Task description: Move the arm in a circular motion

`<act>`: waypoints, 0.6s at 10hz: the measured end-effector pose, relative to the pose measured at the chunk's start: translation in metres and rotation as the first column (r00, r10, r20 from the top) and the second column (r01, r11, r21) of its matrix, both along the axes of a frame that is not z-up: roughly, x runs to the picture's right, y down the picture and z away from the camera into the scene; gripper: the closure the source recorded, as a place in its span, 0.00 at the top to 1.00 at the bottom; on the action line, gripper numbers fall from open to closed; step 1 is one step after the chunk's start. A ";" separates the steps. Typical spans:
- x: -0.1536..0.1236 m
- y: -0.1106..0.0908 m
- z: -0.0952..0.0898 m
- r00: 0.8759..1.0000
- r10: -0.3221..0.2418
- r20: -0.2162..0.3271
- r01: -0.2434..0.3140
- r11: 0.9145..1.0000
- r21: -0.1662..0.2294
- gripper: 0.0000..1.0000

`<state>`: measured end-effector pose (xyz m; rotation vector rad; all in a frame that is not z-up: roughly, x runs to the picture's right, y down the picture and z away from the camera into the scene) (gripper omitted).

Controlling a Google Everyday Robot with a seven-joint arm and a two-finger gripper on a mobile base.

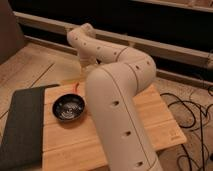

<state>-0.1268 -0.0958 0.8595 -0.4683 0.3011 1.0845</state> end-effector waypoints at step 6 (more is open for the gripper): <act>-0.077 0.088 -0.090 0.975 -0.061 0.212 0.067 0.997 -0.025 0.65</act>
